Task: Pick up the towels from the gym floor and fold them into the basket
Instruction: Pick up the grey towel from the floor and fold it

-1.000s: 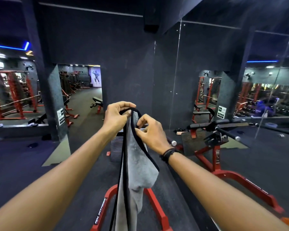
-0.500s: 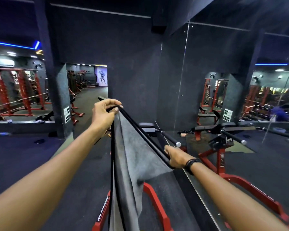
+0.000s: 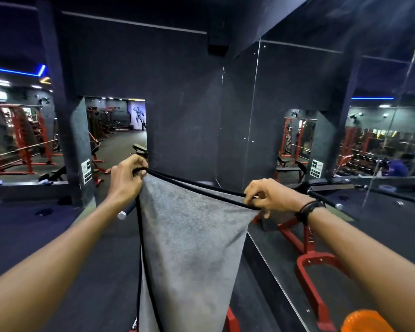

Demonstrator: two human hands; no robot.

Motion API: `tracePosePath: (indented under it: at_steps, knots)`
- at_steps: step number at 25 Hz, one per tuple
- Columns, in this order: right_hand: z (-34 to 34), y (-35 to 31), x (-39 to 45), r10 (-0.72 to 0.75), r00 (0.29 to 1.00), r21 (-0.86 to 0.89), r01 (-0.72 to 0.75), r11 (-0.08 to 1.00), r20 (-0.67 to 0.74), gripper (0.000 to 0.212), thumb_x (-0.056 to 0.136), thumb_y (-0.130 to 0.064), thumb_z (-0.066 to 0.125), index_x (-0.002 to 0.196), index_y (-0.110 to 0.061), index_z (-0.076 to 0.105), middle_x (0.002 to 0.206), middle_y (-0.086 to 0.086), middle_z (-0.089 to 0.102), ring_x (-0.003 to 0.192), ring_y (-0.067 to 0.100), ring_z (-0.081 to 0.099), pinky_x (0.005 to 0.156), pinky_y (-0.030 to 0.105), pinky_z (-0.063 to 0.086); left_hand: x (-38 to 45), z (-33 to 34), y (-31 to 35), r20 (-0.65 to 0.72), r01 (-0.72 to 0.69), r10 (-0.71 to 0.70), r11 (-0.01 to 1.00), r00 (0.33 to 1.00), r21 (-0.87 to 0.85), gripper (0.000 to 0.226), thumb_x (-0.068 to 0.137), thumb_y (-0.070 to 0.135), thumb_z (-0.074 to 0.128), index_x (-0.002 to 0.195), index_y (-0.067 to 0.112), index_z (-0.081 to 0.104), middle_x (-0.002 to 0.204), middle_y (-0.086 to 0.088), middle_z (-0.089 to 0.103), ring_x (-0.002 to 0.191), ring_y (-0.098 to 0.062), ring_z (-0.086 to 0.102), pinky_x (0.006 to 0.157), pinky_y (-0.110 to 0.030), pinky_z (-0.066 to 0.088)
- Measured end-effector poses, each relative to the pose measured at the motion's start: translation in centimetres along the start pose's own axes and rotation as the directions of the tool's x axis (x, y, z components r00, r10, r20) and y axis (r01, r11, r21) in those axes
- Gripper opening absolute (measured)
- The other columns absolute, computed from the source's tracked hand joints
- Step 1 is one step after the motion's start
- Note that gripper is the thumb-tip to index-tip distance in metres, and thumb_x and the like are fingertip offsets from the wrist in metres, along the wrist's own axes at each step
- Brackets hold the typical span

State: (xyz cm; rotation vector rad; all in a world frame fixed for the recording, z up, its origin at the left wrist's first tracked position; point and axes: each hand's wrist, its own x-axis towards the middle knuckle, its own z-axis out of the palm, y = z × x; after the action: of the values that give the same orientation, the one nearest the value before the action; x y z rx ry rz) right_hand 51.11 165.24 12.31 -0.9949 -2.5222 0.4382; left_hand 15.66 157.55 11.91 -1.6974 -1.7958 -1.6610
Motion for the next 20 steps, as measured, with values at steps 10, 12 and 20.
tracePosePath:
  at_steps: [10, 12, 20]
  knots:
    - [1.1, 1.2, -0.7, 0.113, 0.852, 0.277, 0.039, 0.96, -0.511, 0.038, 0.069, -0.046, 0.078, 0.068, -0.013, 0.06, 0.062, 0.007, 0.058, 0.06, 0.01, 0.046, 0.057, 0.028, 0.04, -0.5, 0.8, -1.5, 0.076, 0.103, -0.115, 0.984, 0.99, 0.142, 0.016, 0.093, 0.005, 0.051, 0.099, 0.012, 0.065, 0.095, -0.009, 0.067, 0.094, -0.03, 0.059, 0.077, -0.036, 0.043]
    - [1.3, 1.2, -0.4, 0.181, 0.819, 0.399, 0.063, 0.915, -0.544, 0.032, 0.07, -0.037, 0.081, 0.069, -0.014, 0.059, 0.063, 0.005, 0.057, 0.06, 0.013, 0.046, 0.054, 0.026, 0.04, -0.7, 0.9, -1.7, 0.162, 0.225, -0.223, 0.974, 0.961, 0.004, 0.014, 0.095, 0.011, 0.051, 0.091, 0.019, 0.061, 0.084, -0.003, 0.06, 0.084, -0.023, 0.053, 0.074, -0.033, 0.038]
    - [-2.5, -0.2, -2.0, 0.165, 0.985, 0.479, -0.166, 0.862, 0.044, 0.031, 0.077, -0.001, 0.074, 0.101, -0.004, 0.055, 0.072, 0.015, 0.059, 0.053, 0.011, 0.055, 0.045, 0.021, 0.047, -1.3, -0.5, 0.5, 0.701, 0.407, -0.188, 0.9, 0.688, -0.158, 0.014, 0.098, 0.006, 0.048, 0.099, 0.004, 0.061, 0.074, -0.009, 0.053, 0.061, -0.014, 0.044, 0.052, -0.024, 0.039]
